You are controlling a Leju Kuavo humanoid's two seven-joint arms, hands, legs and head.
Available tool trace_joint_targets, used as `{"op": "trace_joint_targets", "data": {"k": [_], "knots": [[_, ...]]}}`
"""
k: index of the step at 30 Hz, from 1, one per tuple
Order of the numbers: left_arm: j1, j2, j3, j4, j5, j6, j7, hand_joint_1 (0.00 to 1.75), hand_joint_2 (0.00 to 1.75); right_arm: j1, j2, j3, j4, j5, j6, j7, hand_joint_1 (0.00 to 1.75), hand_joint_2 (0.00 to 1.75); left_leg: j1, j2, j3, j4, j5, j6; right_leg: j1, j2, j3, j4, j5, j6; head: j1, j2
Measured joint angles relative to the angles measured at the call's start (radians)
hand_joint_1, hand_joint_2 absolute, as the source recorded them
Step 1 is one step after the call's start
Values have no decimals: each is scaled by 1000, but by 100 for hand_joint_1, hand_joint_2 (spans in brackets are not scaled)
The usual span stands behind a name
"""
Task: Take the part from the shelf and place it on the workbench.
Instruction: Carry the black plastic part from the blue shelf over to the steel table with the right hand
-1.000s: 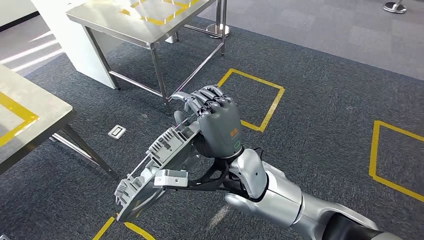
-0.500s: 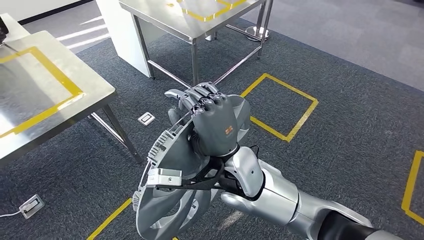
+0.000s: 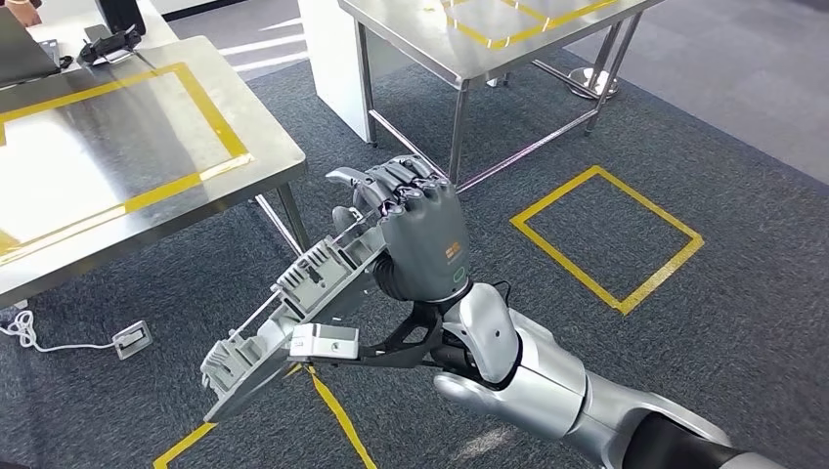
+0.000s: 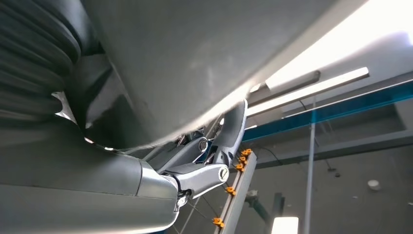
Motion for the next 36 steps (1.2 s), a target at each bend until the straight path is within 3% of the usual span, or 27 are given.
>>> {"op": "trace_joint_targets", "data": {"k": [1, 2, 4, 5, 7, 8, 10, 12, 13, 15, 16, 18, 20, 21, 22, 23, 24, 26, 28, 30, 32, 33, 34, 36], "knots": [[3, 0, 0, 0, 0, 1, 2, 0, 175, -1, 0, 0, 0, 0, -2, -1, 175, 175, -2, 12, -6, 6, -4, -4, -3, -13, 2, -6, 4, -6, -2, 0], [4, 1, 0, 0, 0, 2, 6, 0, 175, -2, 0, 0, 0, 0, -6, -2, 175, 175, -5, 39, -18, 29, -20, -8, -6, -27, 5, -12, 8, -12, -6, 0], [3, 1, 0, 0, 0, 6, 15, 0, 175, -1, 0, -1, 1, 0, -13, -3, 175, 175, -9, 116, -68, 135, -81, -15, -6, -57, 7, -16, 11, -19, -12, 0], [2, 1, 0, 0, -1, 7, 18, 0, 175, 2, 0, -1, 1, 0, -15, -3, 175, 175, -8, 138, -100, 203, -112, -19, -5, -73, 6, -16, 10, -21, -13, 0], [2, 1, 0, 0, -3, 7, 21, 0, 175, 10, 0, 0, 2, 1, -17, -2, 175, 175, -6, 150, -131, 276, -132, -24, -3, -105, 6, -15, 8, -21, -14, 0], [3, 2, 0, 0, -3, 7, 22, 0, 175, 13, 0, 0, 2, 2, -18, -2, 175, 175, -6, 153, -116, 256, -114, -24, -3, -120, 6, -14, 6, -19, -14, 0], [2, 4, 0, -1, -6, 7, 25, 0, 175, 15, 0, 0, 2, 6, -24, -2, 175, 175, -7, 184, -42, 124, -59, -21, -3, -146, 9, -10, 0, -13, -14, 0], [0, 6, 0, -1, -8, 7, 30, 0, 175, 15, -1, -1, 2, 8, -35, -6, 175, 175, -12, 217, 15, 21, -29, -6, 3, -167, 10, -2, -8, -3, -12, 0], [0, 6, 0, -1, -9, 8, 33, 0, 175, 15, -1, -1, 2, 6, -41, -8, 175, 175, -16, 222, 23, 5, -29, 4, 5, -175, 11, -1, -11, 3, -11, 0], [1, 6, 0, 0, -10, 9, 39, 0, 175, 14, -2, -2, 4, 3, -50, -15, 175, 175, -17, 199, 21, 8, -27, 19, 6, -191, 14, -1, -14, 12, -10, 0], [2, 6, 0, 0, -10, 11, 40, 0, 175, 14, -2, -3, 5, 2, -52, -18, 175, 175, -15, 188, 21, 6, -26, 24, 3, -184, 16, 4, -20, 19, -10, 0], [2, 6, 1, 0, -10, 16, 41, 0, 175, 14, -2, -6, 9, 2, -55, -21, 175, 175, -9, 165, 22, 2, -21, 35, -3, -131, -6, 62, -61, 30, -7, 0], [-1, 5, 1, 0, -12, 18, 41, 0, 175, 16, -3, -9, 17, 1, -56, -21, 175, 175, -8, 139, 18, 2, -18, 42, -7, -76, -67, 192, -126, 36, -5, 0], [-2, 4, 1, 0, -15, 17, 42, 0, 175, 18, -4, -9, 22, 1, -56, -20, 175, 175, -8, 126, 16, 3, -17, 43, -7, -67, -98, 252, -147, 37, -4, 0], [-1, 4, 1, 0, -18, 16, 44, 0, 175, 20, -4, -10, 27, 2, -54, -19, 175, 175, -7, 111, 14, 4, -16, 43, -7, -64, -116, 284, -151, 37, -4, 0], [-1, 4, 1, 0, -20, 15, 47, 0, 175, 21, -5, -11, 31, 3, -53, -17, 175, 175, -7, 98, 13, 5, -15, 42, -7, -62, -115, 276, -133, 35, -4, 0], [-1, 4, 1, 0, -23, 14, 49, 0, 175, 21, -5, -13, 33, 5, -51, -14, 175, 175, -7, 86, 13, 7, -14, 40, -8, -60, -95, 231, -99, 33, -4, 0], [-3, 3, 1, -1, -26, 12, 54, 0, 175, 18, -4, -18, 35, 3, -35, -6, 175, 175, -8, 68, 12, 9, -12, 35, -7, -49, -31, 90, -30, 25, -4, 0], [-4, 2, 1, -1, -29, 11, 58, 0, 175, 11, 0, -25, 35, -10, -5, 4, 175, 175, -9, 57, 8, 9, -9, 24, -4, -39, -2, 14, -7, 19, -4, 0], [-4, 2, 1, 0, -32, 8, 60, 0, 175, -1, 5, -36, 35, -32, 18, 5, 175, 175, -9, 53, 3, 4, -3, 9, -2, -40, -6, 8, -2, 10, -4, 0], [-5, 3, 1, 0, -35, 6, 60, 0, 175, -23, 12, -48, 36, -51, 25, -6, 175, 175, -9, 78, -6, 16, -12, -2, -5, -45, -6, 0, 7, -4, -5, 0], [-7, 3, 1, 0, -36, 6, 60, 0, 175, -38, 17, -53, 40, -59, 25, -13, 175, 175, -10, 100, -21, 46, -32, -6, -7, -50, -5, -3, 11, -10, -7, 0], [-10, 3, 1, 0, -37, 5, 60, 0, 175, -54, 20, -59, 46, -66, 25, -20, 175, 175, -10, 122, -44, 99, -62, -9, -7, -54, -5, -5, 13, -14, -9, 0], [-14, 3, 0, 0, -39, 5, 59, 0, 175, -86, 26, -68, 68, -81, 26, -29, 175, 175, -9, 143, -104, 236, -124, -15, -6, -64, -6, -4, 13, -17, -11, 0]]}}
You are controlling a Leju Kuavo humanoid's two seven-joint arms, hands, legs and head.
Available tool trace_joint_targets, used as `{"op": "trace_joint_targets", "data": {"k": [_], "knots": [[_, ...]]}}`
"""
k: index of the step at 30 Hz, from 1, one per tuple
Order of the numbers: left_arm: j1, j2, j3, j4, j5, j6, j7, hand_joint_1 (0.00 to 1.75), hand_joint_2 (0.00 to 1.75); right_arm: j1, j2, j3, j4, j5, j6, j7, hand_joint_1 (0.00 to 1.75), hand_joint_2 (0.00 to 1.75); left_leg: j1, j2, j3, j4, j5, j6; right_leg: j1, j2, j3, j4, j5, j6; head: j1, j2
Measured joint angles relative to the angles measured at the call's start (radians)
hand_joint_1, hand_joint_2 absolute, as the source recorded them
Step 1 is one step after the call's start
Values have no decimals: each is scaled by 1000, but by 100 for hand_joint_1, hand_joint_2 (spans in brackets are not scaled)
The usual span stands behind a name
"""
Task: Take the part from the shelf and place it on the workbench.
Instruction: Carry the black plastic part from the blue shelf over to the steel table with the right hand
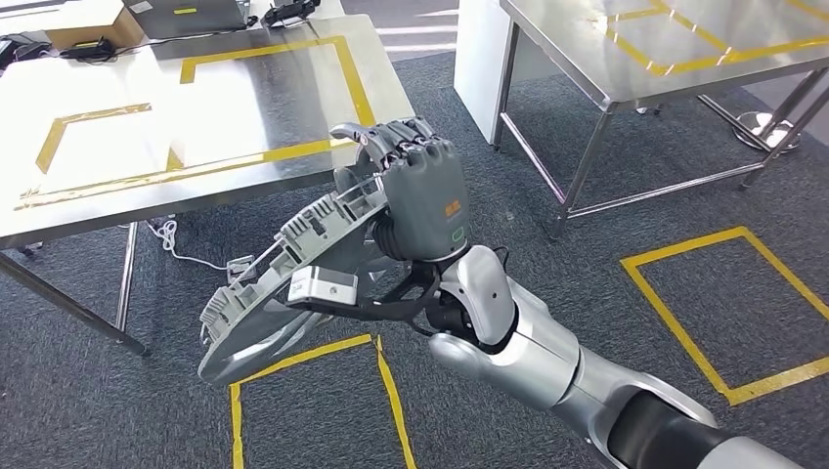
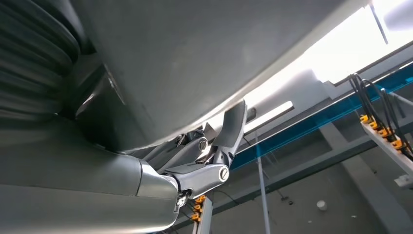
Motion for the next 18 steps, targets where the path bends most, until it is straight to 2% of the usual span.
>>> {"op": "trace_joint_targets", "data": {"k": [1, 2, 3, 5, 6, 7, 9, 11, 12, 14, 18], "knots": [[-1, 0, 0, 0, 0, 0, 0, 0, 175, -16, 3, -3, 14, -7, 1, -4, 175, 175, 1, 2, -19, 45, -12, -2, 1, -5, -1, 1, 0, 0, 0, 0], [-1, -1, 0, 0, 0, 0, 0, 0, 175, -34, 7, -6, 28, -14, 1, -7, 175, 175, 1, 3, -20, 54, -7, -3, 1, -8, -2, 2, 0, 0, 0, 0], [-1, 0, 0, 0, 0, 0, 0, 0, 175, -55, 12, -9, 43, -20, 1, -10, 175, 175, 1, 5, 1, 19, 17, -3, 1, -11, -2, 4, -1, 1, 0, 0], [-5, 1, 0, 0, 0, 1, 0, 0, 175, -105, 21, -15, 73, -36, 0, -13, 175, 175, 0, 16, 77, -116, 71, 1, 3, -16, -3, 10, -4, 6, 0, 0], [-7, 1, 0, 0, 0, 1, 0, 0, 175, -131, 25, -17, 89, -45, 2, -15, 175, 175, -2, 21, 107, -173, 87, 8, 5, -18, -5, 14, -7, 11, -1, 0], [-9, 1, 0, 0, 1, 2, 0, 0, 175, -156, 30, -19, 105, -55, 4, -18, 175, 175, -4, 24, 123, -205, 92, 14, 8, -20, -8, 17, -8, 15, -1, 0], [-10, -2, 1, 0, 3, 2, 0, 0, 175, -196, 36, -20, 135, -73, 11, -23, 175, 175, -4, 20, 125, -218, 93, 25, 12, -22, -12, 21, -9, 11, -1, 0], [-8, -3, 4, 0, 6, 4, 0, 0, 175, -223, 42, -19, 163, -86, 17, -24, 175, 175, -4, 14, 124, -219, 95, 27, 14, -25, -11, 19, -8, 0, -1, 0], [-8, -3, 7, 0, 7, 6, 0, 0, 175, -241, 46, -18, 179, -92, 20, -24, 175, 175, -5, 12, 123, -219, 95, 29, 13, -26, -10, 17, -6, 0, -1, 0], [-8, -3, 13, 0, 9, 10, 0, 0, 175, -282, 58, -17, 217, -105, 27, -23, 175, 175, -7, 11, 121, -218, 96, 33, 12, -28, -10, 12, -2, 7, -1, 0], [-7, -3, 21, 0, 18, 14, 0, 0, 175, -336, 83, -14, 274, -124, 31, -24, 175, 175, -11, 12, 117, -216, 96, 43, 8, -28, -9, 4, 3, 31, -1, 0]]}}
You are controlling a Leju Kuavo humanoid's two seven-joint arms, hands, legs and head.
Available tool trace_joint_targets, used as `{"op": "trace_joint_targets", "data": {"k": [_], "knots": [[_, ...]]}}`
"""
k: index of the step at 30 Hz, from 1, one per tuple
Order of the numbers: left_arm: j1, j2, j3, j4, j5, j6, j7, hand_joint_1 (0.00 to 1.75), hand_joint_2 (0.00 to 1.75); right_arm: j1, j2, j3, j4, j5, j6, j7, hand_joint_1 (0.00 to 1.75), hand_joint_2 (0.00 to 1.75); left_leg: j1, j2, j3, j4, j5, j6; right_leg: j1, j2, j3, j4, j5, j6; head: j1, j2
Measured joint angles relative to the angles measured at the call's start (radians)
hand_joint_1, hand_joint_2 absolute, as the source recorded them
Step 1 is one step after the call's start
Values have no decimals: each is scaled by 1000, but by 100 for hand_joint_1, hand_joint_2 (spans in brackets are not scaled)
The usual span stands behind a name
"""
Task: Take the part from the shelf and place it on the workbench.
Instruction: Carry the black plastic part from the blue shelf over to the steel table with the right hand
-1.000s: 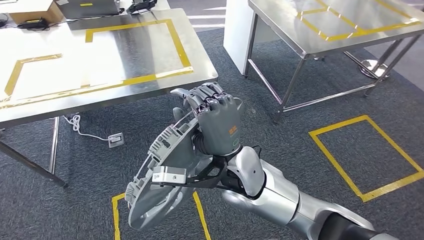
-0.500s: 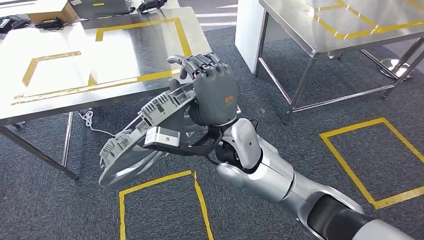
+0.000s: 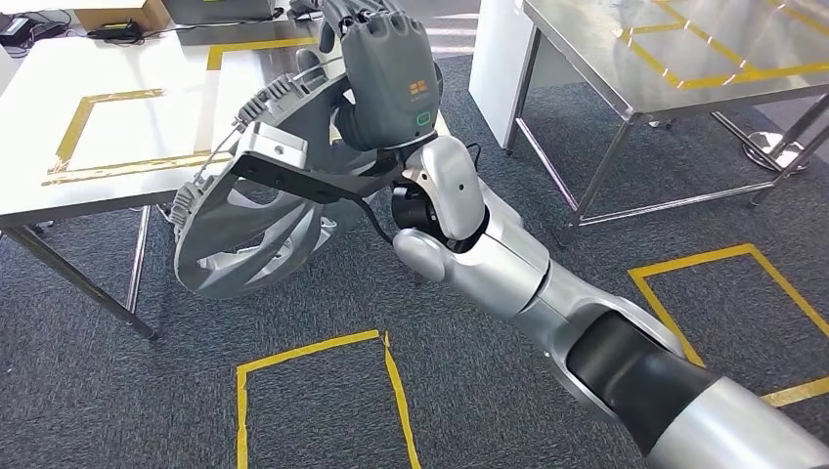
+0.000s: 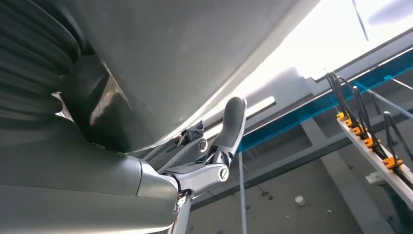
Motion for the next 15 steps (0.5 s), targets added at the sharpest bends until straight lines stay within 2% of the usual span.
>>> {"op": "trace_joint_targets", "data": {"k": [5, 7, 8, 9, 11, 12, 13, 14, 15], "knots": [[2, 0, 10, 0, 2, 7, 2, 0, 175, -34, 28, 5, 52, -7, 1, 2, 175, 175, -6, -1, -3, 0, 0, 11, -6, -3, -1, -2, 2, 16, 0, 0], [3, 0, 13, 0, 2, 7, 4, 0, 175, -47, 36, 10, 66, -9, 0, 1, 175, 175, 0, -2, 0, -8, 5, 19, -7, 1, -5, 8, -7, 22, 0, 0], [3, 0, 14, 0, 2, 8, 4, 0, 175, -54, 38, 12, 72, -11, 0, 1, 175, 175, 4, -2, 3, -12, 7, 23, -7, 8, -15, 32, -24, 25, 1, 0], [3, -1, 15, 0, 2, 9, 4, 0, 175, -59, 39, 15, 78, -12, -1, 0, 175, 175, 7, -2, 5, -16, 9, 25, -9, 16, -37, 80, -51, 28, 1, 0], [3, -1, 17, 0, 3, 10, 4, 0, 175, -65, 39, 20, 91, -14, -1, 0, 175, 175, 8, -4, 5, -16, 9, 27, -12, 26, -103, 216, -113, 32, 2, 0], [4, -1, 17, 0, 3, 10, 4, 0, 175, -66, 39, 22, 97, -15, -1, 0, 175, 175, 9, -6, 5, -16, 9, 26, -14, 27, -132, 271, -129, 34, 2, 0], [5, -1, 18, 0, 3, 10, 4, 0, 175, -66, 39, 23, 102, -15, -1, 0, 175, 175, 9, -9, 5, -15, 8, 25, -16, 27, -147, 292, -127, 35, 2, 0], [5, -2, 19, 0, 3, 10, 4, 0, 175, -66, 39, 24, 106, -15, -1, 0, 175, 175, 11, -12, 5, -13, 7, 22, -17, 27, -141, 271, -103, 35, 2, 0], [6, -2, 19, 0, 3, 10, 4, 0, 175, -67, 39, 25, 109, -16, -1, 0, 175, 175, 14, -15, 6, -11, 5, 17, -20, 27, -115, 213, -65, 36, 2, 0]]}}
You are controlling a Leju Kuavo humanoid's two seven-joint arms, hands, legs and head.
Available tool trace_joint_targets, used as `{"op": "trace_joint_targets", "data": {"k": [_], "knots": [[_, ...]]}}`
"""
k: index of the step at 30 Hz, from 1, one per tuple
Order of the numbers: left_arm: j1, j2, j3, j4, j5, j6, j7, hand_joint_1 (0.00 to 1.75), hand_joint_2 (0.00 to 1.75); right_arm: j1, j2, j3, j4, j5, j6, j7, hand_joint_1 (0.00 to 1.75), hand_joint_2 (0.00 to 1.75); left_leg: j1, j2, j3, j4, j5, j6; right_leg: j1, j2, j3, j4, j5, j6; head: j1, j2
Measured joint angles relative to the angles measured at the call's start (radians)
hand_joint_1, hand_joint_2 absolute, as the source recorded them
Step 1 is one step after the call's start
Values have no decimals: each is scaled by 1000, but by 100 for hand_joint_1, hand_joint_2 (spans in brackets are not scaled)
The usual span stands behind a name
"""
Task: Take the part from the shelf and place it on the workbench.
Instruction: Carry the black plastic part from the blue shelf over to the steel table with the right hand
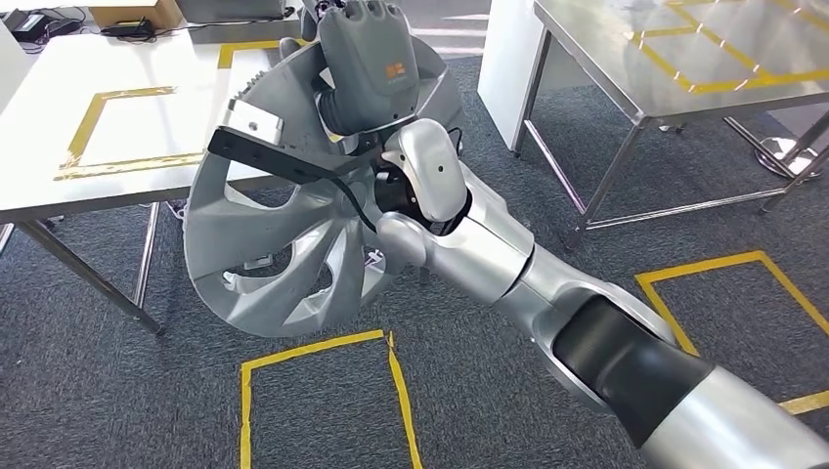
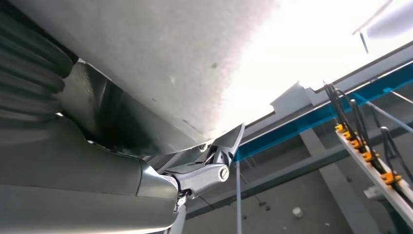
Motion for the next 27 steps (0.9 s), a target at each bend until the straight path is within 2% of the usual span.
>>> {"op": "trace_joint_targets", "data": {"k": [2, 3, 4, 6, 8, 10, 12, 13, 14, 15, 16, 17, 18, 19, 21, 23, 24, 25, 27], "knots": [[0, 0, 1, 0, 1, 1, -2, 0, 175, -3, 0, 1, 5, -5, -2, -1, 175, 175, 3, -6, -1, 6, -5, -14, -1, 5, 61, -136, 60, -1, 0, 0], [0, 0, 1, 0, 2, 2, -3, 0, 175, -4, 1, 2, 7, -9, -4, -1, 175, 175, 2, -8, -2, 8, -6, -22, 0, 7, 79, -177, 72, -6, 0, 0], [1, 0, 2, 0, 2, 4, -4, 0, 175, -5, 1, 3, 11, -13, -6, -1, 175, 175, 2, -10, -4, 8, -6, -30, 2, 10, 84, -192, 71, -12, -1, 0], [4, 1, 2, 0, 3, 6, -6, 0, 175, -6, 2, 5, 16, -18, -12, -2, 175, 175, 3, -11, -4, 2, -4, -45, 5, 11, 84, -195, 73, -30, -1, 0], [6, 1, 3, 0, 3, 7, -9, 0, 175, -7, 3, 8, 19, -19, -18, -3, 175, 175, 5, -4, -14, 23, -19, -56, 4, 9, 88, -201, 75, -46, -3, 0], [5, 1, 3, 0, 3, 7, -11, 0, 175, -9, 4, 12, 21, -19, -19, -3, 175, 175, 5, 4, -61, 120, -67, -61, 4, 7, 93, -204, 74, -58, -5, 0], [6, 1, 4, 0, 3, 7, -12, 0, 175, -9, 5, 18, 24, -19, -19, -3, 175, 175, 5, 7, -130, 252, -114, -63, 8, 7, 95, -203, 71, -64, -5, 0], [7, 1, 4, 1, 3, 7, -11, 0, 175, -8, 5, 22, 26, -19, -19, -3, 175, 175, 5, 7, -150, 286, -117, -63, 10, 7, 97, -202, 68, -65, -5, 0], [8, 1, 4, 1, 3, 8, -11, 0, 175, -8, 5, 24, 29, -20, -19, -3, 175, 175, 5, 7, -151, 280, -99, -60, 11, 7, 99, -202, 66, -66, -5, 0], [8, 2, 4, 1, 4, 8, -11, 0, 175, -7, 5, 25, 30, -20, -19, -3, 175, 175, 5, 8, -131, 232, -65, -57, 13, 7, 104, -201, 62, -66, -5, 0], [8, 3, 4, 1, 4, 8, -11, 0, 175, -7, 5, 26, 31, -20, -20, -3, 175, 175, 4, 10, -98, 158, -26, -53, 13, 7, 110, -201, 58, -64, -6, 0], [8, 3, 4, 1, 5, 8, -10, 0, 175, -7, 4, 26, 32, -20, -21, -3, 175, 175, 1, 12, -63, 90, 0, -49, 15, 7, 114, -201, 53, -60, -6, 0], [8, 3, 5, 1, 6, 8, -10, 0, 175, -7, 4, 27, 33, -21, -22, -3, 175, 175, -2, 14, -37, 39, 15, -44, 17, 7, 116, -200, 50, -56, -6, 0], [7, 3, 6, 1, 6, 8, -10, 0, 175, -7, 4, 27, 34, -21, -22, -3, 175, 175, -4, 15, -24, 13, 16, -40, 18, 7, 116, -200, 48, -51, -6, 0], [8, 3, 9, 1, 6, 8, -10, 0, 175, -6, 4, 28, 35, -22, -24, -2, 175, 175, -6, 12, -20, 6, 9, -32, 19, 7, 116, -203, 47, -40, -6, 0], [9, 1, 12, 1, 6, 8, -11, 0, 175, -6, 3, 28, 36, -18, -30, -1, 175, 175, -2, 11, -15, 0, 9, -20, 18, 7, 111, -189, 34, -29, -4, 0], [8, 1, 13, 1, 5, 9, -11, 0, 175, -7, 2, 28, 36, -15, -33, 0, 175, 175, 0, 11, -12, -4, 9, -14, 17, 7, 96, -157, 16, -24, -4, 0], [7, 1, 15, 0, 5, 9, -12, 0, 175, -6, 1, 27, 36, -13, -37, 1, 175, 175, 1, 11, -10, -5, 8, -10, 15, 8, 68, -103, -10, -19, -4, 0], [6, 1, 18, 0, 2, 8, -12, 0, 175, 1, -4, 27, 36, -9, -41, 3, 175, 175, 1, 10, -9, -4, 4, -4, 14, 8, -6, 30, -59, -14, -3, 0]]}}
